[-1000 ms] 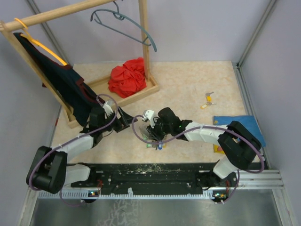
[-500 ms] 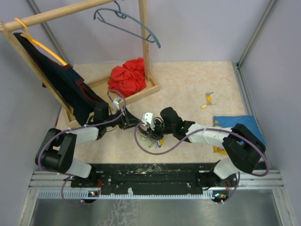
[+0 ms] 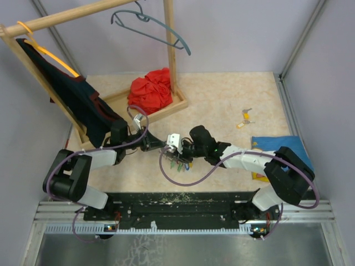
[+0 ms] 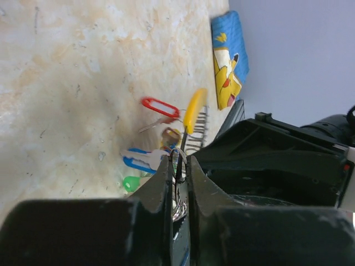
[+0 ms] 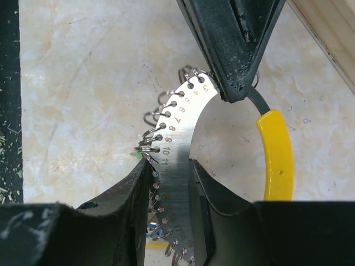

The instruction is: Put the keys on the keyring

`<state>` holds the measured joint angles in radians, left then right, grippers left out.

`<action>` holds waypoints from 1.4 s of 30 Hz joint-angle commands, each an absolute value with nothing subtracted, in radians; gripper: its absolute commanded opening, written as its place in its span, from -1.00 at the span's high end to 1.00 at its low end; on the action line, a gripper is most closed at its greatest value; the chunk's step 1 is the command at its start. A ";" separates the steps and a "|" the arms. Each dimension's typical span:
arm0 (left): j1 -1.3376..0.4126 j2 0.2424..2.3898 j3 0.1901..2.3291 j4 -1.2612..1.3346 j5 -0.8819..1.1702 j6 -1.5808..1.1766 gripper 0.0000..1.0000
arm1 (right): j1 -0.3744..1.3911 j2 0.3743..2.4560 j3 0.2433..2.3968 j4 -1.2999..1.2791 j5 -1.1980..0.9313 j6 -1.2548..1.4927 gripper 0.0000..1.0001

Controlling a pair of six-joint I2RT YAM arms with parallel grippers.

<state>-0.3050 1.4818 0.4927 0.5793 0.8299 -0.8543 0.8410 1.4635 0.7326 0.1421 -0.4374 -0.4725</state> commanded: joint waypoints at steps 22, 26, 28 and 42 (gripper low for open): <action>-0.501 1.155 0.437 0.346 0.212 -0.985 0.99 | 0.833 1.175 0.671 0.269 -0.195 -0.118 -0.27; -0.565 1.153 0.488 0.239 0.066 -0.976 0.99 | 0.836 1.170 0.672 0.270 -0.183 0.063 -0.29; -0.600 1.156 0.529 0.182 -0.020 -0.957 0.99 | 0.852 1.184 0.670 0.281 -0.190 0.145 -0.29; -0.761 1.222 0.689 -0.005 -0.318 -0.902 0.99 | 0.934 1.323 0.624 0.398 0.000 0.481 0.25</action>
<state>-0.7338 1.2102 0.6392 0.0288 -0.2279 -0.9180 0.9276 1.3025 0.6353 0.2996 -0.0784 0.3767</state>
